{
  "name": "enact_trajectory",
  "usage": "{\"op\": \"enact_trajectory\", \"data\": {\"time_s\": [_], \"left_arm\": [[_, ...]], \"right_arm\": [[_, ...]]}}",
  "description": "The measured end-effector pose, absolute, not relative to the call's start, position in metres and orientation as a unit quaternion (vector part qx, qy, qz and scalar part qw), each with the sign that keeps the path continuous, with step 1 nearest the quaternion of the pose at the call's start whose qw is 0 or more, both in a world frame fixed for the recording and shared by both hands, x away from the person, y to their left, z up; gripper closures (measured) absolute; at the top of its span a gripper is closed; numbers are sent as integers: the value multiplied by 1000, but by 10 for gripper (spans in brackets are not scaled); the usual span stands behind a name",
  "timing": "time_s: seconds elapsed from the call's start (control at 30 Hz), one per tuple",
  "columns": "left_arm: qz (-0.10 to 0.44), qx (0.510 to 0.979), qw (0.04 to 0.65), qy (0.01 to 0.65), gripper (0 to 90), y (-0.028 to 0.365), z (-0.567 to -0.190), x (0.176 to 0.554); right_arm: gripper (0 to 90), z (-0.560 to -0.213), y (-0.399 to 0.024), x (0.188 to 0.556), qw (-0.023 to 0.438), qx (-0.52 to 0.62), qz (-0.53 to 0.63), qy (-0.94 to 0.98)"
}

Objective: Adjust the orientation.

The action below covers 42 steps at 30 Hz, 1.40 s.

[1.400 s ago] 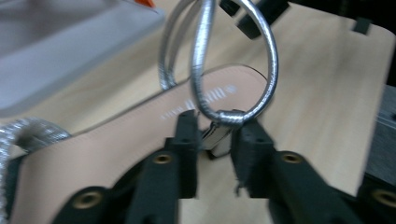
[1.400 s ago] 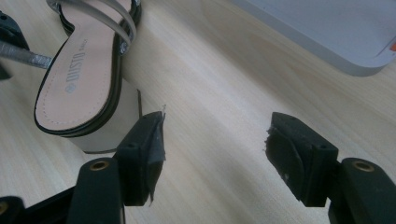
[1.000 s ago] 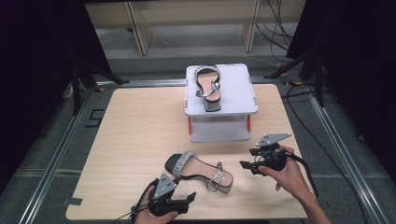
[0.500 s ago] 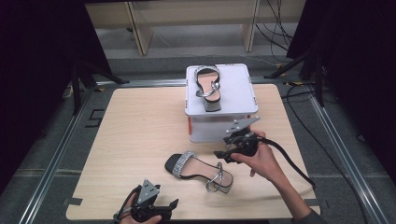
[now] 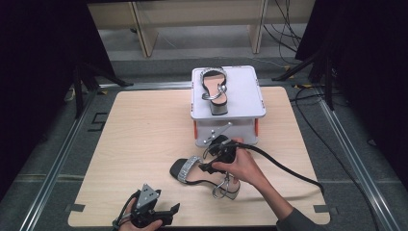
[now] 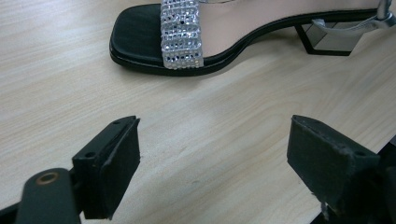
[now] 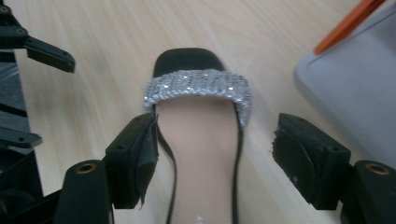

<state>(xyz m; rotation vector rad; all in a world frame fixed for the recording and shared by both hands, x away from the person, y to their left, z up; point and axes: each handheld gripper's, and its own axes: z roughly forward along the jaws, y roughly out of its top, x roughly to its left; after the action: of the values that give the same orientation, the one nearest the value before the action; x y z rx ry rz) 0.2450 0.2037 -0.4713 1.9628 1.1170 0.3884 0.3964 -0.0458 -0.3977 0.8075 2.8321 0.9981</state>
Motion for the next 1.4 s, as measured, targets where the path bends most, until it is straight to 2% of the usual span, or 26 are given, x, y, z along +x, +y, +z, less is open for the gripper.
{"op": "enact_trajectory", "data": {"time_s": [0.47, 0.73, 0.8, 0.93, 1.13, 1.4], "left_arm": [[152, 781, 413, 444, 165, 200, -473, 246], [153, 785, 409, 440, 165, 201, -472, 245], [164, 796, 401, 424, 166, 203, -472, 248], [154, 781, 415, 440, 166, 199, -472, 245], [154, 783, 411, 441, 166, 200, -471, 245], [160, 791, 404, 431, 165, 203, -470, 245]], "right_arm": [[289, -428, -30, 393, 12, 247, 262, 933], [277, -442, -26, 390, 29, 232, 221, 947], [277, -443, -25, 389, 30, 232, 216, 948], [272, -447, -26, 389, 32, 227, 203, 952], [284, -452, -34, 390, 15, 241, 197, 950], [298, -457, -36, 389, 15, 232, 196, 953]]}}
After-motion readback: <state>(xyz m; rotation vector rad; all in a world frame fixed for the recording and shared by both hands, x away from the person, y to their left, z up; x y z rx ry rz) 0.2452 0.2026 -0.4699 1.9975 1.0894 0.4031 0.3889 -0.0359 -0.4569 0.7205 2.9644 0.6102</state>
